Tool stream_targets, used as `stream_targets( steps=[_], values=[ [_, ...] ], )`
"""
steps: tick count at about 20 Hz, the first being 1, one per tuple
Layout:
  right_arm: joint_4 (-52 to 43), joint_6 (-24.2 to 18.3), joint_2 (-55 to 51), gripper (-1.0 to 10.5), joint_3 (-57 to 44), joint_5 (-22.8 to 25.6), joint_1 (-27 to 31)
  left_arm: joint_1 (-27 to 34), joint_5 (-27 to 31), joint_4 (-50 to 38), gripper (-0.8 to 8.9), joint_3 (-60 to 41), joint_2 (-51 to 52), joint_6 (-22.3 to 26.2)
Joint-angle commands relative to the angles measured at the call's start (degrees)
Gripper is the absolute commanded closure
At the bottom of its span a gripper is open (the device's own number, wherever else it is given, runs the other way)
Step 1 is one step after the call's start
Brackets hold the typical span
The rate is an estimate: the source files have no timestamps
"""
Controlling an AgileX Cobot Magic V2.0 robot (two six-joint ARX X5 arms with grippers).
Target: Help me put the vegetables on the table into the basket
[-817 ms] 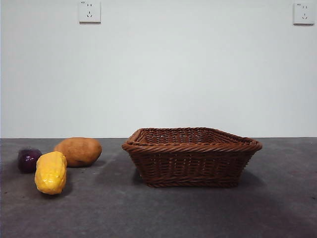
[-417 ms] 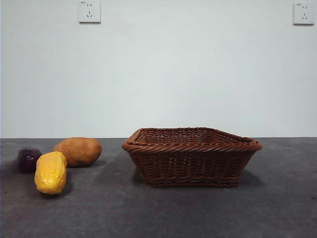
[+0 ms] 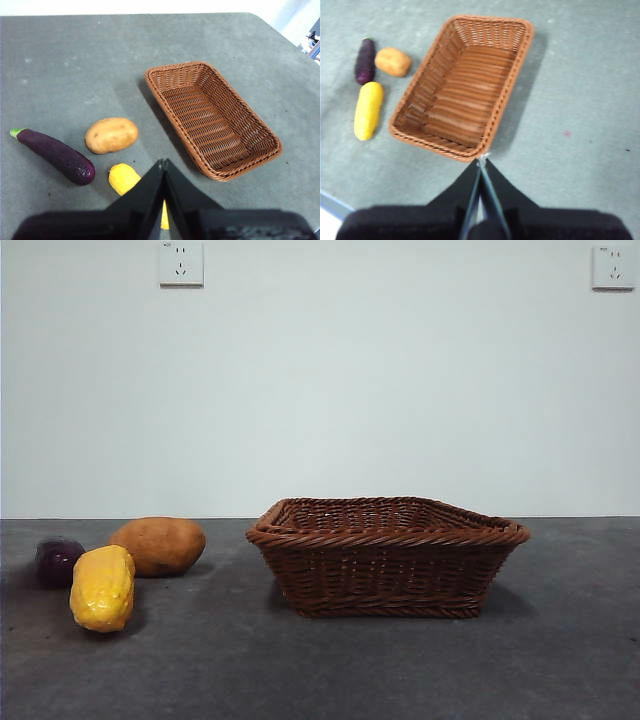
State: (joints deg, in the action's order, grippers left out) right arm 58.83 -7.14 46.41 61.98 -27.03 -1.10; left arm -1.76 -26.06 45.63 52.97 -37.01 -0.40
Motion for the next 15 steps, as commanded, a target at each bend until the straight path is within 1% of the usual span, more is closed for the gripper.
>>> stream_targets(
  steps=[1, 2, 3, 4, 5, 6, 7, 8, 13, 15],
  values=[
    [-0.1, -0.6, -0.1, 9.4, 0.1, -0.7, -0.1, -0.2, -0.1, -0.2, 8.13, 0.1, -0.3, 0.9],
    [-0.1, -0.6, -0.1, 9.1, 0.1, -0.7, -0.1, -0.2, -0.5, -0.3, 8.06, 0.1, -0.4, 0.9],
    [-0.1, -0.5, -0.1, 8.2, 0.1, -0.7, -0.1, -0.2, -2.0, -0.3, 7.54, 0.1, -0.5, 0.9],
    [-0.1, -0.4, -0.1, 7.2, 0.1, -0.7, -0.1, -0.2, -4.0, -0.3, 6.35, 0.1, -0.5, 0.9],
    [-0.1, 0.2, -0.1, 6.0, 0.1, -0.7, -0.1, -0.2, -5.2, -0.4, 4.55, 0.1, -0.7, 0.8],
    [-0.1, 1.2, -0.1, 4.6, 0.1, -0.7, -0.1, -0.2, -5.7, -0.4, 2.3, 0.1, -1.0, 0.6],
    [-0.1, 1.3, -0.1, 3.7, 0.1, -0.7, -0.1, -0.2, -5.9, -0.3, 1.49, 0.1, -1.2, 0.6],
    [0.0, 1.4, -0.1, 3.4, 0.1, -0.7, -0.1, -0.2, -5.9, -0.2, 1.49, 0.1, -1.5, 0.5],
    [-0.2, 1.6, 0.0, 3.4, 0.1, -0.7, -0.1, -0.2, -5.9, -0.3, 1.49, 0.1, -2.8, 0.4],
    [-1.5, 2.7, 0.9, 3.4, 0.2, -1.0, -0.1, -0.2, -5.9, -0.7, 1.49, 0.1, -3.2, 0.4]
  ],
)
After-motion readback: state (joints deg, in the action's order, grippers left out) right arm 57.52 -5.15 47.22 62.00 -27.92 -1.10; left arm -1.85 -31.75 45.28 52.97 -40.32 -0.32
